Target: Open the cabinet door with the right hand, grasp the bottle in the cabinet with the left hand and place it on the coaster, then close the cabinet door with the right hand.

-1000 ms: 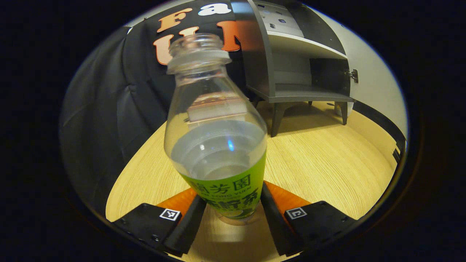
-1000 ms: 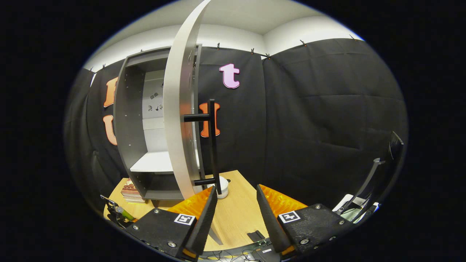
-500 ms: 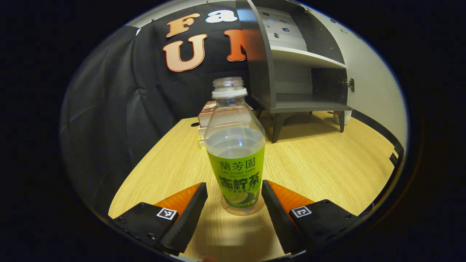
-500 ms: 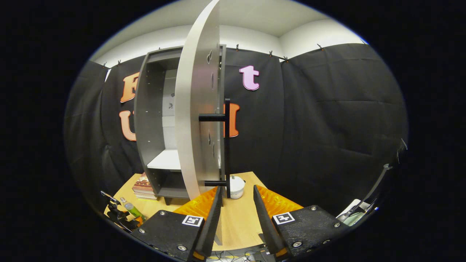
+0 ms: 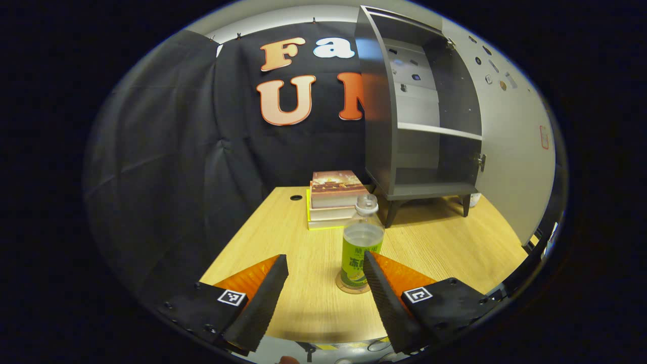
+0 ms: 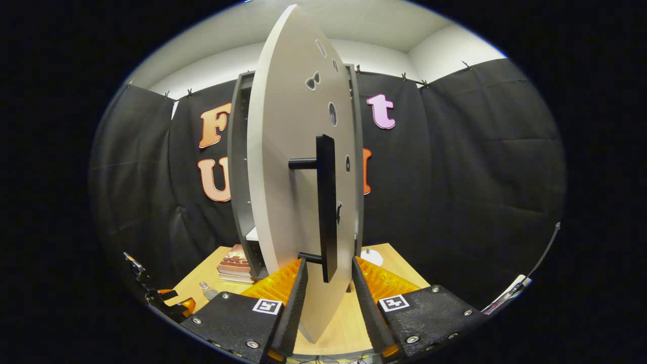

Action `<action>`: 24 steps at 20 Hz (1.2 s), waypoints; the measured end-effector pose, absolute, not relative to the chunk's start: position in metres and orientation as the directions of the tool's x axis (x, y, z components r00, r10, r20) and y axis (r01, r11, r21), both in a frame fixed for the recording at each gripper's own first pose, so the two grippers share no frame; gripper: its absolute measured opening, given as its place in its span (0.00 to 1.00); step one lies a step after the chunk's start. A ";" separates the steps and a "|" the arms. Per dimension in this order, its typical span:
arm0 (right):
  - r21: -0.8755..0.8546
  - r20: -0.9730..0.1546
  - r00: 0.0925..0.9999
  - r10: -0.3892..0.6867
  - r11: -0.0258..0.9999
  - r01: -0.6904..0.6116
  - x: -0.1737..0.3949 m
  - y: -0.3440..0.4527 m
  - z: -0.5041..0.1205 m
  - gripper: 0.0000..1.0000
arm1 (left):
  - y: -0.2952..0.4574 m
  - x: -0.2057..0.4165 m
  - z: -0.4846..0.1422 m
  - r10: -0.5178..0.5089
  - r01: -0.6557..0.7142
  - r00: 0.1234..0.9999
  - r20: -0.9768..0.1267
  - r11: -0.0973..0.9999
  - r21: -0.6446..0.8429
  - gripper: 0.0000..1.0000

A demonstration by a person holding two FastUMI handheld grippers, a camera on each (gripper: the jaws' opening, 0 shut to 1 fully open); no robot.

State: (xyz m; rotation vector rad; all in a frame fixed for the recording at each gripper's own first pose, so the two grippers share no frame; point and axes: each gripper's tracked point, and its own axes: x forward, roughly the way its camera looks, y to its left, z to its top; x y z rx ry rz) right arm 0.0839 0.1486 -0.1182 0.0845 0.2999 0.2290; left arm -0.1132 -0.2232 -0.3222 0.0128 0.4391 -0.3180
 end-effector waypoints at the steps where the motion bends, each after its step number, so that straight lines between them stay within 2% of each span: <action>1: 0.129 -0.279 0.926 0.255 0.965 -0.227 0.087 0.161 -0.119 0.55 | -0.212 -0.112 -0.307 -0.294 0.300 0.865 -0.406 0.953 -0.049 0.98; 3: 0.160 -0.270 0.919 0.288 0.954 -0.252 0.092 0.183 -0.122 0.65 | -0.195 -0.108 -0.279 -0.282 0.289 0.882 -0.377 0.956 -0.040 0.98; 4: 0.176 -0.267 0.914 0.307 0.948 -0.267 0.098 0.194 -0.122 0.56 | -0.188 -0.104 -0.266 -0.277 0.283 0.890 -0.362 0.958 -0.037 0.98; 6: 0.199 -0.267 0.901 0.341 0.934 -0.295 0.108 0.218 -0.126 0.56 | -0.176 -0.099 -0.240 -0.275 0.279 0.902 -0.334 0.960 -0.036 0.98; 7: 0.206 -0.268 0.893 0.361 0.927 -0.313 0.111 0.226 -0.127 0.65 | -0.173 -0.095 -0.231 -0.282 0.285 0.901 -0.329 0.958 -0.040 0.97; 9: 0.213 -0.260 0.873 0.412 0.907 -0.364 0.113 0.250 -0.125 0.66 | -0.165 -0.088 -0.210 -0.292 0.289 0.902 -0.316 0.956 -0.058 0.97; 10: 0.211 -0.256 0.863 0.435 0.897 -0.389 0.116 0.263 -0.124 0.57 | -0.163 -0.084 -0.200 -0.299 0.292 0.903 -0.308 0.954 -0.069 0.97; 11: 0.201 -0.257 0.856 0.448 0.892 -0.406 0.121 0.272 -0.124 0.58 | -0.159 -0.078 -0.188 -0.305 0.296 0.905 -0.296 0.952 -0.076 0.97; 14: 0.218 -0.239 0.833 0.498 0.864 -0.454 0.120 0.301 -0.114 0.62 | -0.146 -0.058 -0.153 -0.304 0.303 0.917 -0.257 0.952 -0.044 0.97; 15: 0.221 -0.227 0.828 0.512 0.855 -0.469 0.119 0.305 -0.107 0.71 | -0.143 -0.052 -0.142 -0.304 0.305 0.920 -0.248 0.952 -0.037 0.98; 16: 0.208 -0.223 0.826 0.518 0.853 -0.479 0.120 0.309 -0.104 0.65 | -0.143 -0.045 -0.131 -0.311 0.311 0.920 -0.238 0.950 -0.039 0.97; 17: 0.183 -0.218 0.830 0.513 0.857 -0.482 0.121 0.308 -0.098 0.68 | -0.146 -0.038 -0.122 -0.324 0.322 0.918 -0.229 0.946 -0.047 0.99; 18: 0.157 -0.209 0.836 0.508 0.861 -0.485 0.123 0.309 -0.092 0.75 | -0.149 -0.031 -0.110 -0.338 0.334 0.916 -0.216 0.941 -0.057 0.97; 20: 0.114 -0.183 0.849 0.496 0.868 -0.483 0.123 0.307 -0.074 0.80 | -0.153 -0.014 -0.084 -0.357 0.351 0.917 -0.181 0.934 -0.061 0.97; 21: 0.096 -0.168 0.856 0.489 0.872 -0.480 0.123 0.305 -0.064 0.81 | -0.156 -0.006 -0.071 -0.364 0.359 0.917 -0.162 0.931 -0.061 0.99; 22: 0.079 -0.154 0.864 0.480 0.877 -0.473 0.122 0.303 -0.051 0.77 | -0.158 0.001 -0.060 -0.370 0.364 0.918 -0.146 0.929 -0.065 0.96; 23: 0.064 -0.138 0.872 0.470 0.883 -0.465 0.122 0.300 -0.039 0.89 | -0.162 0.006 -0.047 -0.379 0.372 0.917 -0.126 0.925 -0.074 0.96; 24: 0.052 -0.122 0.880 0.458 0.889 -0.456 0.121 0.297 -0.026 0.84 | -0.166 0.010 -0.036 -0.392 0.385 0.913 -0.110 0.919 -0.080 0.97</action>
